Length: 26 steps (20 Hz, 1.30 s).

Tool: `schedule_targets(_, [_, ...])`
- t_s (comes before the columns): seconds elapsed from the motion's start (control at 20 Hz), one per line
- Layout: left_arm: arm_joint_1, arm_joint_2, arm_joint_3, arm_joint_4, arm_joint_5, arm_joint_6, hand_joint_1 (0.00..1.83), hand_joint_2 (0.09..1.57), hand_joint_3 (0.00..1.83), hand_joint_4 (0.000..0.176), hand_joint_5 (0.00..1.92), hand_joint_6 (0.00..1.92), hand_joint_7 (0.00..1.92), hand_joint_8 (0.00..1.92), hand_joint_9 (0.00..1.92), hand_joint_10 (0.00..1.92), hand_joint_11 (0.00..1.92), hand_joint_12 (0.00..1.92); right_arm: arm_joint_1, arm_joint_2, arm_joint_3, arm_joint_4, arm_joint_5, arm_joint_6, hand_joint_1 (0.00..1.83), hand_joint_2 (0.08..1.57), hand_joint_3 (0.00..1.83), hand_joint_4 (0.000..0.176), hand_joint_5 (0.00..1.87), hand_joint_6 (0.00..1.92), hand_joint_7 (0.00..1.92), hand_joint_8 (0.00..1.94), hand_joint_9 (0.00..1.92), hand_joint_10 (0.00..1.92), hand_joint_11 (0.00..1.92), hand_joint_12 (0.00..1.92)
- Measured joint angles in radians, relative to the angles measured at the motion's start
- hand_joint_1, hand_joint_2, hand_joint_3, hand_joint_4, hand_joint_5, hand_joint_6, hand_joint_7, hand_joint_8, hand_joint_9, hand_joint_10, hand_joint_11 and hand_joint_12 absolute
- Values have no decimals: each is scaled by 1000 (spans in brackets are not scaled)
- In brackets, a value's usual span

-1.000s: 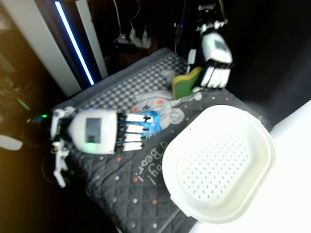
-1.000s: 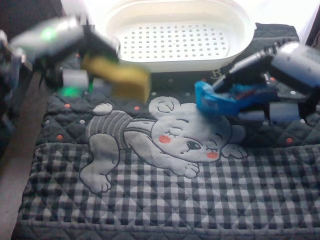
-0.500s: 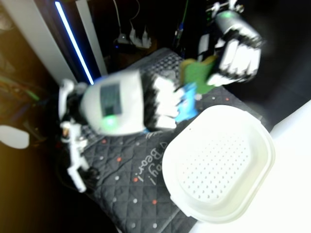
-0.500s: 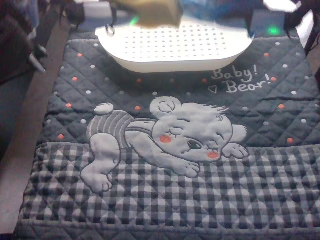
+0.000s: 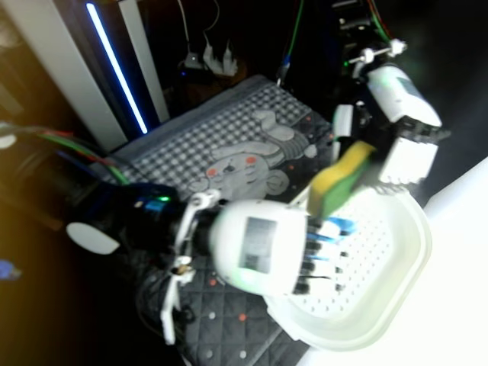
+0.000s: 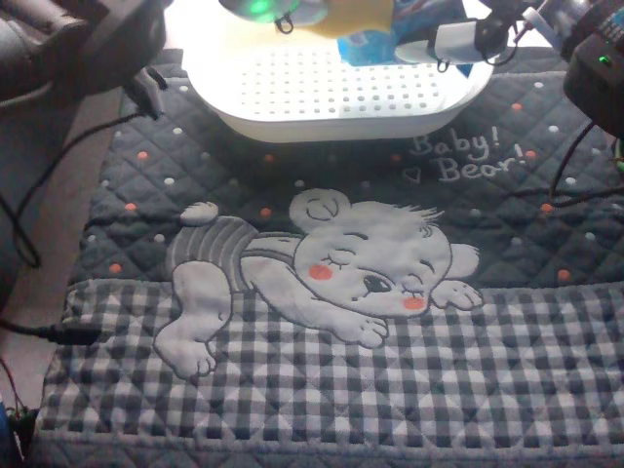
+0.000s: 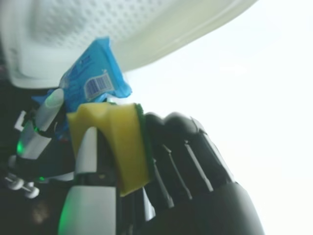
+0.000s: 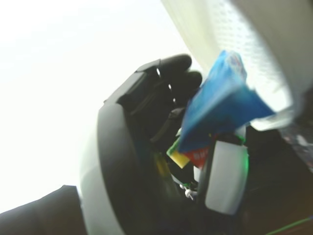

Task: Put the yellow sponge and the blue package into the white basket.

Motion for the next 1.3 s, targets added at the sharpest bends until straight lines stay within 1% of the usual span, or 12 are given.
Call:
schedule_targets(0.05, [8,-3,1,6,10,-2,1239,1090,2,0,1023,835,1053,956,1090,406,736,1130,0,-5,3,-4,-12,0,1385,1094,0,0,970,815,1011,883,999,1189,872,1132])
schedule_targets(0.1, [12,-13,8,8,30,-3,1231,1099,0,0,1075,750,972,1082,946,690,606,1424,0,-13,17,-14,-32,0,1492,1081,2,0,987,743,1021,785,1047,999,821,1518])
schedule_targets(0.2, [18,-27,24,8,42,-6,1232,1101,0,0,1082,717,962,1117,926,714,584,1434,0,-27,37,-10,-64,0,1404,1088,0,0,1018,796,1016,745,1001,1183,824,1311])
schedule_targets(0.25, [19,-31,26,9,50,-6,1236,1098,0,0,1049,761,1013,1046,1017,569,672,1291,0,-30,43,-13,-76,0,1387,1080,1,0,1131,506,1021,841,989,1291,826,1398])
schedule_targets(0.3, [23,-31,26,11,59,-7,1221,1133,1,0,887,1029,1008,1037,1042,322,657,1167,0,-29,43,-13,-83,2,1378,1110,13,0,923,846,980,933,948,1272,738,1191])
schedule_targets(0.35, [28,-31,26,11,60,-7,1074,1063,0,59,550,105,556,101,548,22,117,867,0,-27,38,-19,-84,1,913,1019,0,74,380,63,347,73,418,171,183,907])
schedule_targets(0.4, [33,-31,26,11,59,-8,1074,1063,0,59,550,105,556,101,548,22,117,867,0,-26,34,-23,-84,0,913,1019,0,74,380,63,347,73,418,171,183,907])
schedule_targets(0.45, [40,-31,26,11,63,-21,1042,1037,0,92,460,21,437,19,406,4,23,780,0,-26,32,-24,-88,2,773,964,0,156,192,12,141,14,208,39,36,648])
schedule_targets(0.5, [52,-31,26,12,63,-37,1020,1006,0,145,310,3,247,6,209,0,4,528,0,-27,30,-27,-87,3,698,926,0,172,61,12,27,2,41,7,6,231])
schedule_targets(0.65, [77,10,-27,7,35,-42,908,959,0,176,104,0,28,0,9,0,0,16,6,10,-35,-39,-66,3,548,877,0,176,0,0,0,0,0,0,0,1])
schedule_targets(1.0, [213,265,-323,-18,-245,-47,837,960,0,176,0,0,0,0,0,0,0,0,-31,276,-295,-52,172,3,583,865,0,176,0,0,0,0,0,0,0,0])
schedule_targets(1.3, [404,426,-514,-29,-475,-46,836,931,0,176,0,0,0,0,0,0,0,0,-281,398,-468,-29,402,3,667,911,9,176,4,1,0,0,0,0,0,0])
